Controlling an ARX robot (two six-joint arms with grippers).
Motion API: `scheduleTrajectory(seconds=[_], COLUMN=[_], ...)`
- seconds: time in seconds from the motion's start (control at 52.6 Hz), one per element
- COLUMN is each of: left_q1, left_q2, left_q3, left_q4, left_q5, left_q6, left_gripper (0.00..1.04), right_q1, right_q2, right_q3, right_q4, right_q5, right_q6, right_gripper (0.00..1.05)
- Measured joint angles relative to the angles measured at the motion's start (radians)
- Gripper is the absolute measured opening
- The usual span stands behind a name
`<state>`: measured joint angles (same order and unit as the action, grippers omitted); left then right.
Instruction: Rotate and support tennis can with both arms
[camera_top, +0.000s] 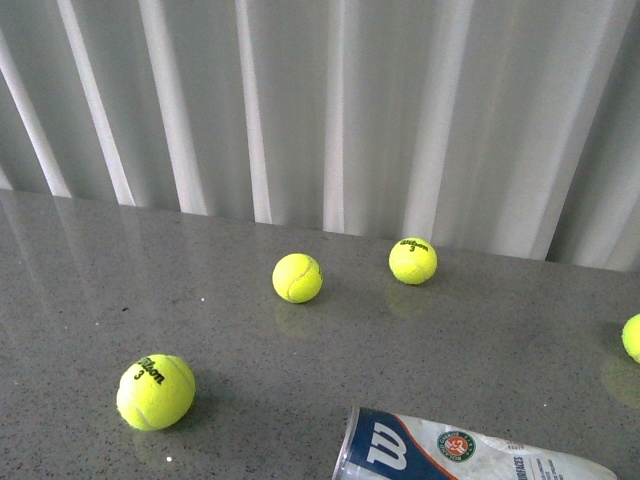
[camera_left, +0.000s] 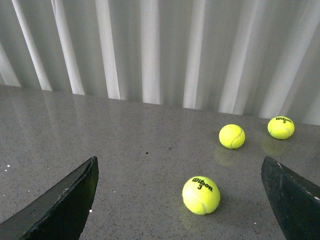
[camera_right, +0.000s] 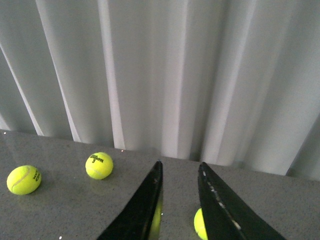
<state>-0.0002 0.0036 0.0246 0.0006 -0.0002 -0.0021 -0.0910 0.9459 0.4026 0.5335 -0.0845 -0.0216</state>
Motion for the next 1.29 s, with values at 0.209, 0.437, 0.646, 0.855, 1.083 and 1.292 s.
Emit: scheduleTrajectory(seconds=[0.209, 0.437, 0.646, 0.855, 1.083, 1.292], left_q1=[0.000, 0.000, 0.000, 0.000, 0.000, 0.000], left_q2=[0.000, 0.000, 0.000, 0.000, 0.000, 0.000], left_q3=[0.000, 0.000, 0.000, 0.000, 0.000, 0.000], left_q4=[0.000, 0.000, 0.000, 0.000, 0.000, 0.000], left_q5=[0.000, 0.000, 0.000, 0.000, 0.000, 0.000], left_q6=[0.000, 0.000, 0.000, 0.000, 0.000, 0.000], left_gripper=[0.98, 0.98, 0.98, 0.98, 0.98, 0.98], right_q1=[0.066, 0.088, 0.088, 0.088, 0.088, 0.088], right_q2=[-0.103, -0.212, -0.306, -0.399, -0.507, -0.598], right_q3=[-0.129, -0.235, -0.295, -0.333, -0.364, -0.399], right_q4=[0.029, 0.026, -0.010, -0.064, -0.141, -0.185], right_q5=[0.078, 0.083, 0.083, 0.083, 0.083, 0.083], right_q6=[0.008, 0.009, 0.009, 0.009, 0.009, 0.010], right_gripper=[0.03, 0.03, 0.03, 0.03, 0.03, 0.03])
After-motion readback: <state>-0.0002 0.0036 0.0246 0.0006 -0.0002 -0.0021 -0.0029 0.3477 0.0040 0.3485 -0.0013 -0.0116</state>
